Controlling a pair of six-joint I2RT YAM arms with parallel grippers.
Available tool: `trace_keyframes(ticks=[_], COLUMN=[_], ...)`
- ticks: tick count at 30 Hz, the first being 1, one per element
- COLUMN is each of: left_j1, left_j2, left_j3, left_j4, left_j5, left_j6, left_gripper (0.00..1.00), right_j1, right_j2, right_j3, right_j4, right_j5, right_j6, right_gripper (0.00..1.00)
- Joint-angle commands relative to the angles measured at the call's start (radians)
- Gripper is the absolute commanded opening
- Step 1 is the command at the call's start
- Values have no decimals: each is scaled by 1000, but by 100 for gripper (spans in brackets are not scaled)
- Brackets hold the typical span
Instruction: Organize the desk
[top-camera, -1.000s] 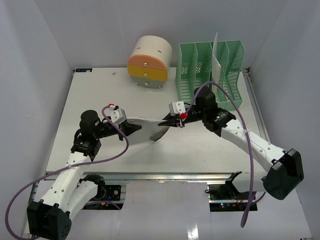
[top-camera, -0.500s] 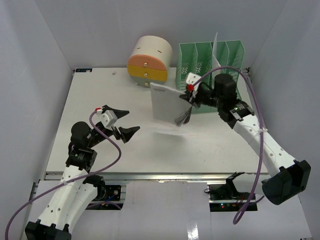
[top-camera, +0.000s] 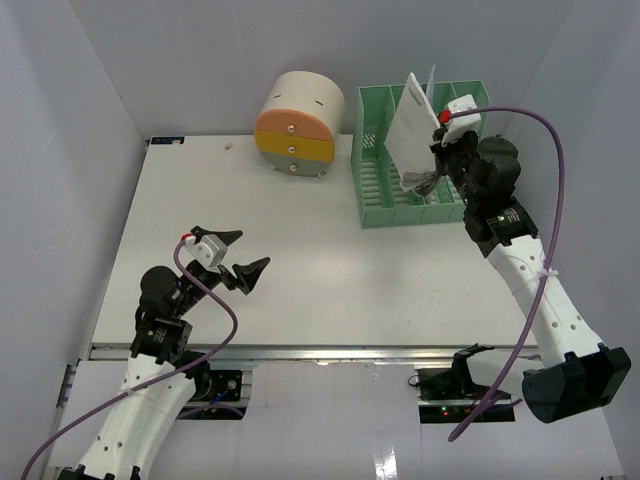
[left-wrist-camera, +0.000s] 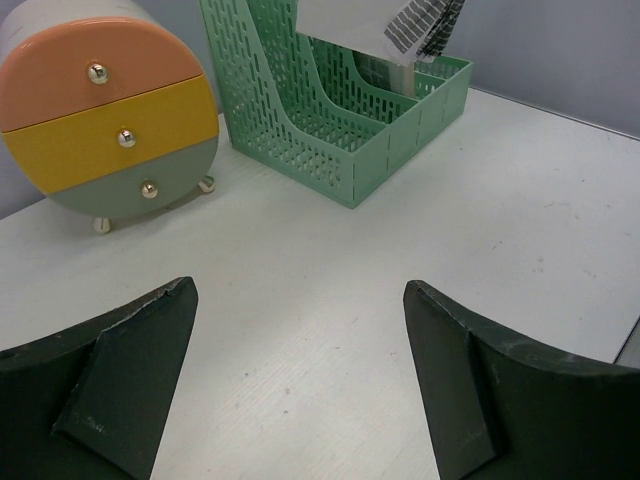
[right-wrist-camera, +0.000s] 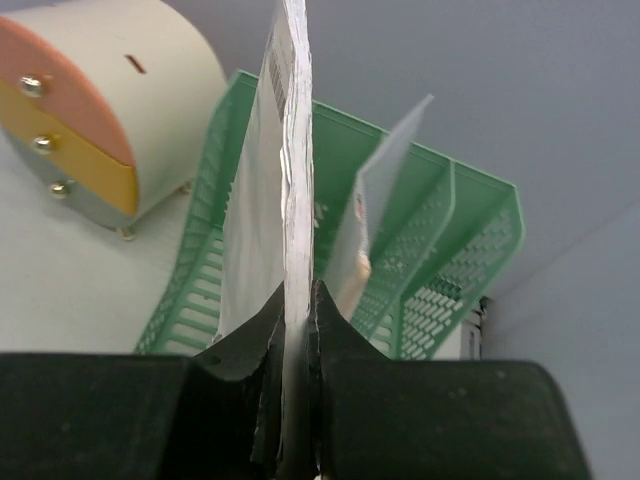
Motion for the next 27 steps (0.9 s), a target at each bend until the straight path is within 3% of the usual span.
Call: trace_keyframes(ticks=[1, 8, 27], left_j1=[0, 2, 2], left_j2=[2, 6, 3], left_j3=[2, 1, -1], left_j4=[-7, -4, -5], left_j5=[-14, -3, -7], left_j6=[-13, -16, -16], left_gripper=[95, 95, 96], right_j1=[-18, -31, -31], right_j2=[4, -1, 174], right_j3=[-30, -90, -67], right_j4=[247, 323, 375], right_j5=[254, 330, 165], right_j6=[82, 112, 215], right_gripper=[8, 8, 8])
